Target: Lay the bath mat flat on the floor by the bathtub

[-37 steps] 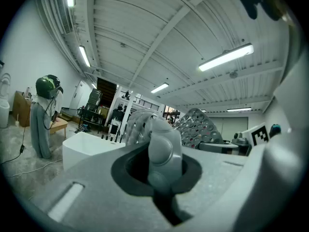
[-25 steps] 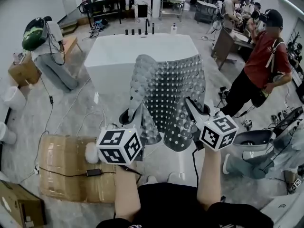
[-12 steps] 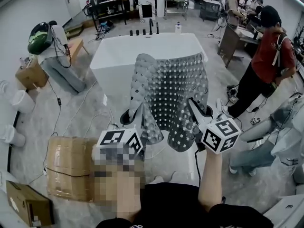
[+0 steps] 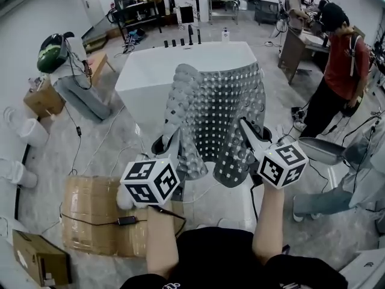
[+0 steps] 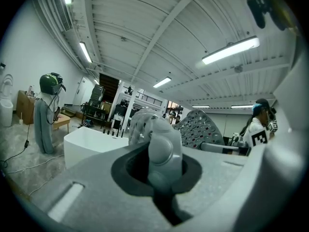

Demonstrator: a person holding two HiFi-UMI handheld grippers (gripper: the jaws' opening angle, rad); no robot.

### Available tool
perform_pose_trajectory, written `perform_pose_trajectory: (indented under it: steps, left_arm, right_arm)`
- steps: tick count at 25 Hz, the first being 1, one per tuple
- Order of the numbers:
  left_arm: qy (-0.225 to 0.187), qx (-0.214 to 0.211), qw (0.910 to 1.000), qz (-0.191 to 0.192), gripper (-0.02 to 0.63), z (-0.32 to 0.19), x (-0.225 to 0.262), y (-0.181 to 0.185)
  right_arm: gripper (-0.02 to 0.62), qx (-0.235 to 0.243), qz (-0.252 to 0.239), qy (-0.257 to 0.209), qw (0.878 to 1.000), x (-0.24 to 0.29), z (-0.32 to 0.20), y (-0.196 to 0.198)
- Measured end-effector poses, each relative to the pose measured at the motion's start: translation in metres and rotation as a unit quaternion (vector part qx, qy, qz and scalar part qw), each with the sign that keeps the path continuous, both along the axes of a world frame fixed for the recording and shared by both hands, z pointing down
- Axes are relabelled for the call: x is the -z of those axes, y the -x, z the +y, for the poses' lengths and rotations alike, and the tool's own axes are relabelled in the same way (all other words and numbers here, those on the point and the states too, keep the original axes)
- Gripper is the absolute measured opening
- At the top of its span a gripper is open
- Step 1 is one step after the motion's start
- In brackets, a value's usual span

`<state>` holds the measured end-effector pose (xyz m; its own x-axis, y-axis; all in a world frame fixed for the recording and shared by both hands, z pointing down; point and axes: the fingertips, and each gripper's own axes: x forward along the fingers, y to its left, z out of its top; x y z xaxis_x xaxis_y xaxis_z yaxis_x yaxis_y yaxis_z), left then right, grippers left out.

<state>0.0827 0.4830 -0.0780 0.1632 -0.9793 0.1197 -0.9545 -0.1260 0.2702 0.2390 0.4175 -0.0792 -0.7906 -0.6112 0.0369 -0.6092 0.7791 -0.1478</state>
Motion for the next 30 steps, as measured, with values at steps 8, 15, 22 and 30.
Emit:
perform_pose_trajectory:
  steps: [8, 15, 22, 30]
  left_arm:
    - [-0.008, 0.019, 0.9998, 0.005, 0.018, -0.007, 0.007, 0.007]
    - [-0.008, 0.028, 0.9996, 0.002, 0.018, -0.005, 0.001, 0.004]
    - [-0.006, 0.042, 0.9991, 0.000, 0.018, -0.011, -0.008, 0.000]
    - [-0.014, 0.047, 0.9988, 0.005, 0.018, -0.010, -0.015, 0.000]
  right_arm:
    - [0.021, 0.015, 0.012, -0.010, 1.000, 0.009, -0.008, 0.007]
    - [0.021, 0.027, 0.016, -0.016, 0.999, 0.004, -0.009, 0.010]
    - [0.023, 0.042, 0.016, -0.018, 0.999, -0.003, -0.014, 0.009]
    - [0.023, 0.044, 0.020, -0.029, 0.998, -0.007, -0.015, 0.006]
